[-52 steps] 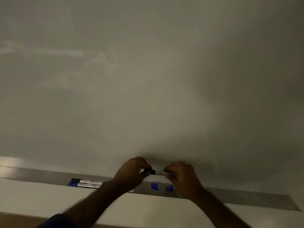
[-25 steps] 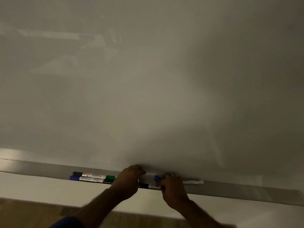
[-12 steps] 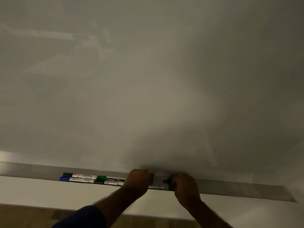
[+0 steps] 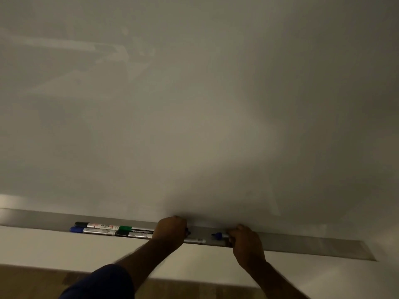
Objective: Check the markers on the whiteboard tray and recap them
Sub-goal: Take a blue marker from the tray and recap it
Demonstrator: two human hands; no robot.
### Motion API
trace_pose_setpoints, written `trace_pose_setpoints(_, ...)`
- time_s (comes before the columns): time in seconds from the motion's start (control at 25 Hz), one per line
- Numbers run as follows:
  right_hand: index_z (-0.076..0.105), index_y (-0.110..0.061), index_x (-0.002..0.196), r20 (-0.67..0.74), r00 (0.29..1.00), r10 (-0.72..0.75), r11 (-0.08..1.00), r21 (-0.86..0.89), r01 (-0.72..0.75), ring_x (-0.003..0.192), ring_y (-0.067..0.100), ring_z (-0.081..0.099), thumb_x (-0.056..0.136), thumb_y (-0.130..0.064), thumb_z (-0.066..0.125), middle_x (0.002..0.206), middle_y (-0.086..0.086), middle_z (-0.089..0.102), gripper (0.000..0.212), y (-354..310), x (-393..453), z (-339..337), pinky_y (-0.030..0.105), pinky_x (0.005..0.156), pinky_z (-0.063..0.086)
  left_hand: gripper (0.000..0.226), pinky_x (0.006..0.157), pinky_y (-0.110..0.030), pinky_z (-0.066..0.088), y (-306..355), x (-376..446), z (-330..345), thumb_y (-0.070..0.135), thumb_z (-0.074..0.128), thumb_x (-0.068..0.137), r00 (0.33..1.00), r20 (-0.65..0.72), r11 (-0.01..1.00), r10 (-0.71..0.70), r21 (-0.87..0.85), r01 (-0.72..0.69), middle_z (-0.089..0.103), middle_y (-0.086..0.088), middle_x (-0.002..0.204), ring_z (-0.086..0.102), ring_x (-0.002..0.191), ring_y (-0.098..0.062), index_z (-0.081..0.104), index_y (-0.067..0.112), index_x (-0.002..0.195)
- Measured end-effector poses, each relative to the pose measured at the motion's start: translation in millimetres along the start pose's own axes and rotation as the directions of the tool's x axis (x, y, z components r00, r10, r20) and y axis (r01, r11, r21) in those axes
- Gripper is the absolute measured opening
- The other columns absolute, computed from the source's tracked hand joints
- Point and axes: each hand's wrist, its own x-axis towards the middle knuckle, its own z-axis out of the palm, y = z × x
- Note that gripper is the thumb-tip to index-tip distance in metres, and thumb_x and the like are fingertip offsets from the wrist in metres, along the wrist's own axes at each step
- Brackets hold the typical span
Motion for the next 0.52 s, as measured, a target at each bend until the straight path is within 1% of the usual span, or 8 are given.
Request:
trace_pose_setpoints(0.12,0.065,-0.025,0.106,-0.068,0.994,-0.08,0.997,0.008,0.081,0.096,0.024,0.056,0.094,-0.024,0.052,0.103,0.003,0.063,0.019,-0.3,-3.7,-8.9,0.032,0.078,0.046,0.026,0.068,-0.029,0.046,1.8,-4.8,-9.1,0.043,0.052,0.088,0.996,-0.092,0.998,0.015,-0.052,-0.019,0.071,-0.002,0.095,0.065,0.085,-0.021,0.067,0.021,0.092)
trace_pose_setpoints(0.2,0.068,-0.022,0.1,-0.146,0.98,-0.134,0.991,-0.014,0.134,0.093,0.028,0.056,0.089,-0.022,0.06,0.095,0.005,0.063,0.014,-3.1,-5.4,-22.2,0.037,0.072,0.046,0.024,0.062,-0.022,0.04,3.4,-10.4,-22.9,0.044,0.054,0.088,0.984,-0.174,0.994,0.045,-0.094,-0.062,0.071,0.004,0.092,0.064,0.078,-0.014,0.066,0.024,0.092)
trace_pose_setpoints(0.28,0.07,-0.02,0.093,-0.235,0.958,-0.166,0.986,-0.038,0.162,0.087,0.029,0.059,0.081,-0.017,0.071,0.087,0.005,0.064,0.013,-5.7,-5.4,-34.3,0.038,0.064,0.048,0.018,0.056,-0.015,0.031,4.4,-17.7,-42.5,0.042,0.058,0.084,0.964,-0.254,0.986,0.079,-0.123,-0.113,0.07,0.008,0.089,0.057,0.07,-0.007,0.066,0.027,0.092)
trace_pose_setpoints(0.36,0.071,-0.019,0.093,-0.305,0.935,-0.183,0.983,-0.03,0.183,0.085,0.028,0.061,0.078,-0.016,0.076,0.086,0.004,0.066,0.016,-10.6,-6.2,-46.8,0.037,0.063,0.049,0.014,0.051,-0.01,0.022,4.7,-26.9,-65.9,0.038,0.065,0.078,0.928,-0.357,0.979,0.105,-0.125,-0.159,0.067,0.008,0.08,0.047,0.062,-0.003,0.066,0.027,0.087)
trace_pose_setpoints(0.4,0.07,-0.019,0.094,-0.333,0.922,-0.2,0.979,-0.031,0.201,0.085,0.027,0.062,0.078,-0.016,0.075,0.086,0.003,0.067,0.017,-12.7,-6.4,-53.0,0.036,0.065,0.049,0.013,0.051,-0.009,0.02,4.3,-31.3,-77.3,0.037,0.068,0.074,0.904,-0.412,0.977,0.115,-0.117,-0.177,0.064,0.008,0.074,0.044,0.06,-0.003,0.067,0.027,0.083)
trace_pose_setpoints(0.44,0.07,-0.018,0.094,-0.36,0.907,-0.22,0.974,-0.034,0.223,0.086,0.027,0.062,0.078,-0.015,0.075,0.087,0.002,0.068,0.017,-15.4,-6.6,-60.3,0.037,0.066,0.049,0.014,0.05,-0.01,0.022,3.7,-36.1,-89.2,0.035,0.072,0.071,0.877,-0.464,0.974,0.124,-0.11,-0.196,0.062,0.008,0.07,0.043,0.059,-0.004,0.066,0.026,0.079)
trace_pose_setpoints(0.52,0.069,-0.014,0.096,-0.417,0.872,-0.257,0.962,-0.025,0.272,0.088,0.028,0.065,0.079,-0.013,0.074,0.089,0.003,0.071,0.018,-22.0,-6.5,-76.2,0.04,0.07,0.052,0.017,0.054,-0.016,0.032,3.8,-45.5,-112.5,0.031,0.076,0.066,0.824,-0.547,0.96,0.15,-0.12,-0.254,0.06,0.007,0.069,0.046,0.061,-0.007,0.065,0.023,0.077)
